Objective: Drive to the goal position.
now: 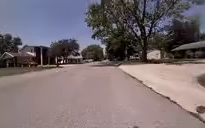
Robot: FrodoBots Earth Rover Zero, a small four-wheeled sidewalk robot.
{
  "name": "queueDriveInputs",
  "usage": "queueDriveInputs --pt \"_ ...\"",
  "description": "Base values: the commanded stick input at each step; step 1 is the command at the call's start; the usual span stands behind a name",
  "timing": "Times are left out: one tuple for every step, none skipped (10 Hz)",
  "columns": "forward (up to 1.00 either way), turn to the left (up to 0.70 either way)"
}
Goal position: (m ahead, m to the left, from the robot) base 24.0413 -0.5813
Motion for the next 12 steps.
queueDriveInputs --pt "0.70 0.00" --pt "0.70 0.00" --pt "0.70 0.00" --pt "0.70 0.00" --pt "0.70 0.00" --pt "0.70 0.00" --pt "0.70 0.00" --pt "0.70 0.00" --pt "0.70 0.00" --pt "0.70 0.00" --pt "0.70 0.00" --pt "0.70 0.00"
